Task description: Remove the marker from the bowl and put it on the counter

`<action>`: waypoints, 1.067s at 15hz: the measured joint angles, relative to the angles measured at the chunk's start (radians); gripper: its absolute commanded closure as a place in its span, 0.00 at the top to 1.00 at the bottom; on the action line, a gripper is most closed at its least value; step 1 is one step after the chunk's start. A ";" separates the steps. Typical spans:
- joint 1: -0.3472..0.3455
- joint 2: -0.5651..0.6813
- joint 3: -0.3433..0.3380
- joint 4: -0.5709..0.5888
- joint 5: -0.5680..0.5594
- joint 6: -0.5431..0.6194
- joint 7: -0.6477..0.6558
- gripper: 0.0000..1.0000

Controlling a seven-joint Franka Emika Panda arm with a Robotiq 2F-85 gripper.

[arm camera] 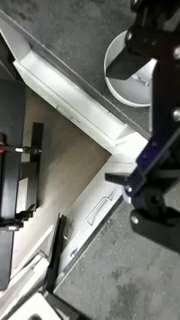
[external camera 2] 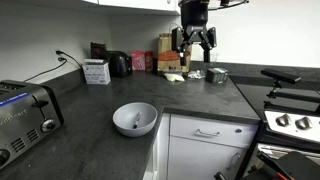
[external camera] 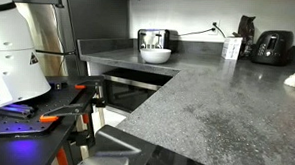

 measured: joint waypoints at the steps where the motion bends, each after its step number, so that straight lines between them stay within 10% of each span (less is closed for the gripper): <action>1: 0.000 0.000 0.000 0.000 0.000 0.000 0.000 1.00; 6: -0.001 0.006 0.000 0.003 0.007 0.003 0.049 1.00; 16: 0.111 0.393 0.155 0.159 0.049 0.361 0.816 1.00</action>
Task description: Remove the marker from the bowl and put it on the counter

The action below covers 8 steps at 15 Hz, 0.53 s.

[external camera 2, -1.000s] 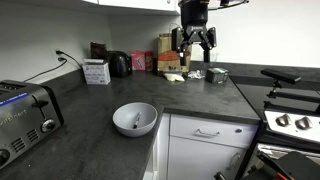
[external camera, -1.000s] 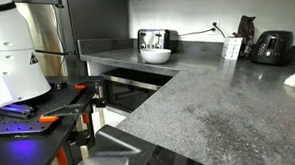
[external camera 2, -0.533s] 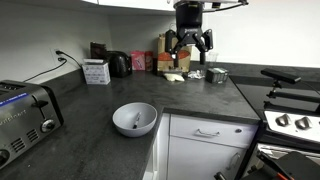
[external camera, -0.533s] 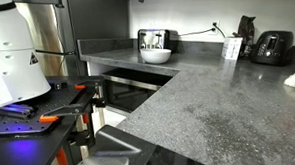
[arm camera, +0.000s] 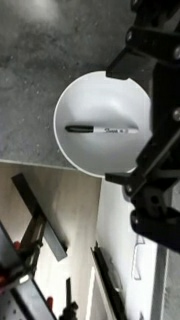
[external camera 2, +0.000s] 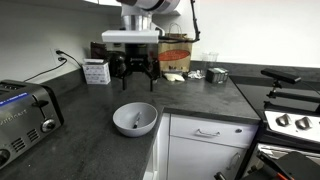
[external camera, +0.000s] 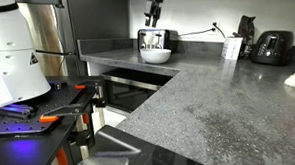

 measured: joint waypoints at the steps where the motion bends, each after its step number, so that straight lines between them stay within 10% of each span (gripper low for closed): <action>1: 0.017 0.048 -0.005 0.010 -0.015 0.056 0.057 1.00; 8: 0.089 0.267 -0.102 0.044 -0.164 0.278 0.097 1.00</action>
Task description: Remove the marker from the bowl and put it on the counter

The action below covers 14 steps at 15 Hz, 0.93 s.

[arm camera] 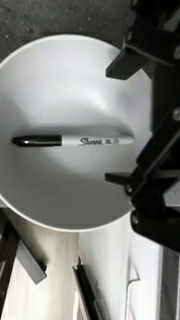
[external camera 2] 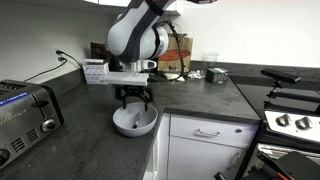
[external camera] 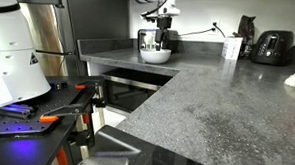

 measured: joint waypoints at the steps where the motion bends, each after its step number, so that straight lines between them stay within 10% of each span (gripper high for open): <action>1: 0.005 0.011 -0.007 0.005 0.000 0.005 -0.017 1.00; 12: 0.029 0.066 -0.014 0.014 0.009 0.011 -0.109 0.71; 14: 0.029 0.076 -0.019 0.014 0.012 0.011 -0.113 0.46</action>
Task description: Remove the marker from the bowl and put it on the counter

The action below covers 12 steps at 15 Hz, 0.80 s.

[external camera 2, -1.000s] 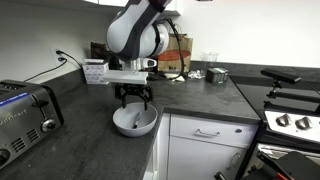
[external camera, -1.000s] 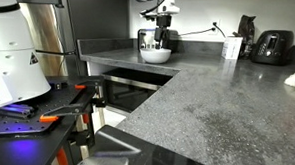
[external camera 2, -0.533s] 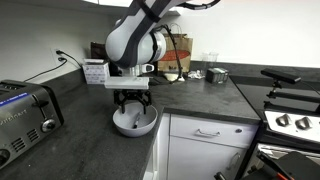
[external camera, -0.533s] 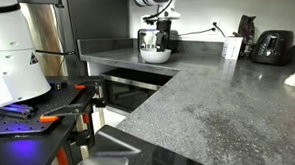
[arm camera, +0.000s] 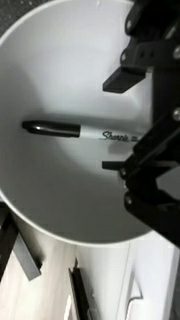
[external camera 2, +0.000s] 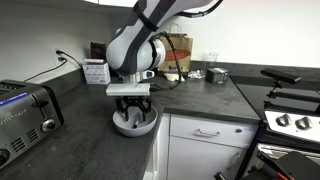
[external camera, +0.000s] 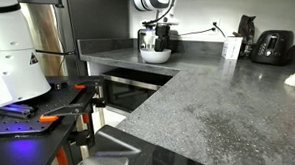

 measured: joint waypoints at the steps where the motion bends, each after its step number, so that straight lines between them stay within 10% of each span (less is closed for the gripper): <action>1: 0.001 0.004 -0.003 0.000 0.002 0.000 0.000 0.37; 6: 0.001 0.008 -0.010 0.005 0.032 0.000 -0.001 0.01; 12: 0.001 0.005 -0.013 0.031 0.084 -0.024 -0.006 0.03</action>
